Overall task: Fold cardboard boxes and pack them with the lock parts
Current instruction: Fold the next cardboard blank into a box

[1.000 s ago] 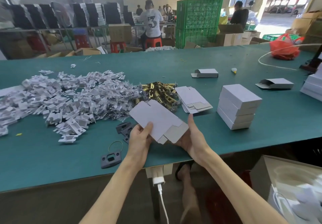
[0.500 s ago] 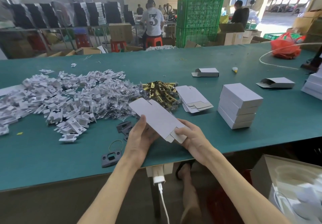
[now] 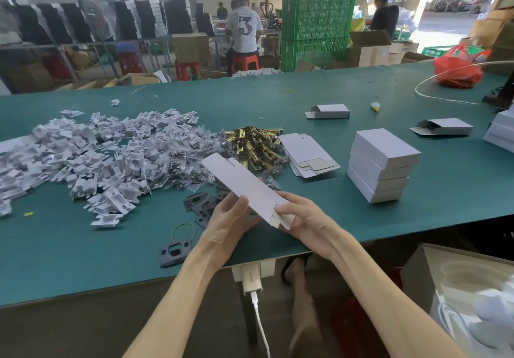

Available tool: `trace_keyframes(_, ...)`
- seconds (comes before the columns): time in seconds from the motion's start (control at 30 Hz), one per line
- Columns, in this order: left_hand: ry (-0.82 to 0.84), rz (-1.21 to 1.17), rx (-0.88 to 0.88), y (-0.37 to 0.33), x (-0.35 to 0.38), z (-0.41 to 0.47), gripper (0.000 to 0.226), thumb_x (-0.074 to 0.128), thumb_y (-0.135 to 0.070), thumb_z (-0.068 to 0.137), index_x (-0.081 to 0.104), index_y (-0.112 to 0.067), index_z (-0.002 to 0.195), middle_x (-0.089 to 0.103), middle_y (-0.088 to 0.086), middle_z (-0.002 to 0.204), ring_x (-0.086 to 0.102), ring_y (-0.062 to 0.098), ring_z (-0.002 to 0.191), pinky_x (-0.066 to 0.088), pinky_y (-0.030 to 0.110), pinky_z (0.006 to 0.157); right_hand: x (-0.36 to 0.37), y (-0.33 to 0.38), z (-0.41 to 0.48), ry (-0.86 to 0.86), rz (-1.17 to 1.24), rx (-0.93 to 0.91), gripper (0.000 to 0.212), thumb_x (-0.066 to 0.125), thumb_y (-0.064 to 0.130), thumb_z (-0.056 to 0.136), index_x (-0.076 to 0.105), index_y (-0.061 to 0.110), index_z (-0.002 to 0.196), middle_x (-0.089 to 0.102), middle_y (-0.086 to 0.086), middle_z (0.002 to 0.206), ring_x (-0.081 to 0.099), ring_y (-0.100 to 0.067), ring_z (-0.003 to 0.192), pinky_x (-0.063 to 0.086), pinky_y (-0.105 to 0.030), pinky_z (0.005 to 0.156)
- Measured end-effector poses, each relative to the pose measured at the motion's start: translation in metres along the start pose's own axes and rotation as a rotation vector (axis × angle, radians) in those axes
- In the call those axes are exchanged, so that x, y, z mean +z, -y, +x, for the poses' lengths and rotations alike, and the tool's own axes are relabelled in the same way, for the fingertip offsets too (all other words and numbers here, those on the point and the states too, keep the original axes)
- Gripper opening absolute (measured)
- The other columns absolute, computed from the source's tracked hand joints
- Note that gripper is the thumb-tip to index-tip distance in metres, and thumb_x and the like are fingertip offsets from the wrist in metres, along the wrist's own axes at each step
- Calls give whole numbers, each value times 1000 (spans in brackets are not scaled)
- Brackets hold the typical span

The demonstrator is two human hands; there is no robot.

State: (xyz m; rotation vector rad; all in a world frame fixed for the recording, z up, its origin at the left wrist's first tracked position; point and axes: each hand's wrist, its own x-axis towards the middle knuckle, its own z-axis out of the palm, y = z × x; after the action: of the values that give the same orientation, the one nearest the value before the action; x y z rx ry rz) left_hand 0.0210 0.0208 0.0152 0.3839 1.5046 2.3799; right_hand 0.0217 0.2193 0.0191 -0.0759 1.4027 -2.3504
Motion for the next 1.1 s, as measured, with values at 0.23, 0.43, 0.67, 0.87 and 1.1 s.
trace_keyframes(0.23,-2,-10,-5,0,1,1,102,94,-56,63,54,-9,145,61,11,145,57,32,135,53,45,105,-2,0,0,37,-14,32,46,66,5,91,59,8,136,67,-14,130,68,-23,103,59,-31,87)
trace_keyframes(0.43,-55,-19,18,-1,3,1,117,96,-60,56,50,-1,147,58,25,145,50,45,138,42,59,115,1,0,-1,-12,41,-18,33,61,8,96,65,3,128,71,-13,117,70,-12,88,57,-22,71)
trace_keyframes(0.67,-98,-10,34,1,2,1,105,95,-55,64,55,1,143,55,30,145,46,49,139,39,62,117,3,-2,-1,-60,-36,-35,23,67,16,95,75,10,116,74,-10,112,70,-11,88,59,-23,78)
trace_keyframes(0.87,-189,-82,-7,2,-1,3,80,92,-47,73,61,-8,135,70,13,131,65,28,124,56,39,103,4,-3,-2,33,-82,-84,35,71,17,91,71,15,126,72,-10,122,70,-23,106,58,-32,88)
trace_keyframes(1.1,-310,-108,-10,6,-2,8,41,71,-15,91,65,-5,130,72,15,126,69,27,112,56,44,100,6,-6,-2,45,-54,-162,69,82,49,77,66,8,130,67,-17,128,65,-29,113,54,-43,98)
